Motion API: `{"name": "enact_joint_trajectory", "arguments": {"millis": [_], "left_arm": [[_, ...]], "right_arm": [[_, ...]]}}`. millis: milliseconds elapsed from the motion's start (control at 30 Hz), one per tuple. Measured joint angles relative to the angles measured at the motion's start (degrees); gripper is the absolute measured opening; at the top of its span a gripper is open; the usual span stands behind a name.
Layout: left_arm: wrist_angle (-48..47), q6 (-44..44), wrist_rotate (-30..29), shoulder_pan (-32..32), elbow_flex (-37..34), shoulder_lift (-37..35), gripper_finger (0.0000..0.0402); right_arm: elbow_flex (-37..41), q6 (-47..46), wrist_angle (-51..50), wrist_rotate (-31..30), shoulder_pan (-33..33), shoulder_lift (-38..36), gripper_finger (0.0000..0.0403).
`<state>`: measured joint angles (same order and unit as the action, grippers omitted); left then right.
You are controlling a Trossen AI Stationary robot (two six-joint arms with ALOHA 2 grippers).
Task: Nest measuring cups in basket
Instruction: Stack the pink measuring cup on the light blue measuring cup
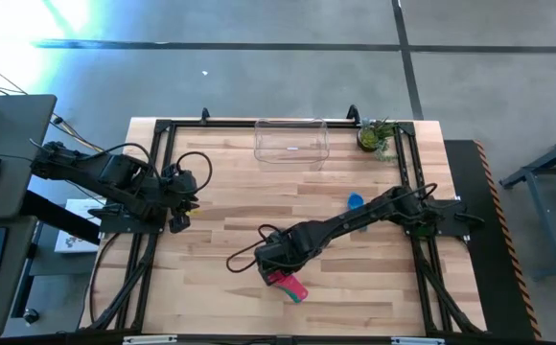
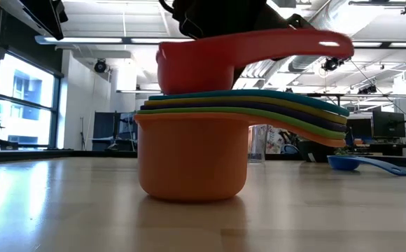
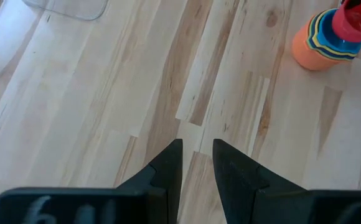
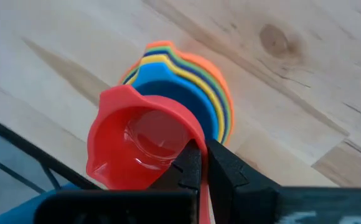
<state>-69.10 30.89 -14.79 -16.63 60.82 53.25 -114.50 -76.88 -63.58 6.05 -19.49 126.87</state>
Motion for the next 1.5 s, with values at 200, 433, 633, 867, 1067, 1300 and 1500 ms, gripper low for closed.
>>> {"name": "enact_joint_trajectory", "arguments": {"millis": [200,433,633,867,1067,1300,1500], "left_arm": [[0.0,0.0,0.0,0.0,0.0,0.0,0.0078],[0.0,0.0,0.0,0.0,0.0,0.0,0.0078],[0.0,-0.1,0.0,0.0,0.0,0.0,0.0078],[0.0,-0.5,0.0,0.0,0.0,0.0,0.0078],[0.0,-0.6,0.0,0.0,0.0,0.0,0.0078],[0.0,-0.7,0.0,0.0,0.0,0.0,0.0078],[0.0,-0.5,0.0,0.0,0.0,0.0,0.0078]], "right_arm": [[0.0,-1.1,0.4,-0.2,0.5,0.4,0.0],[0.0,-3.8,0.8,-0.1,-0.1,1.3,0.0],[0.0,-5.2,0.8,-0.8,-0.5,1.3,0.0],[0.0,-5.6,0.9,-1.9,-0.4,1.3,0.0017],[0.0,-5.6,0.5,-2.0,-0.4,1.3,0.0054],[0.0,-6.9,0.6,-1.4,-0.4,1.3,0.0083],[0.0,-6.3,0.5,-1.0,-0.4,1.3,0.0087]]}}
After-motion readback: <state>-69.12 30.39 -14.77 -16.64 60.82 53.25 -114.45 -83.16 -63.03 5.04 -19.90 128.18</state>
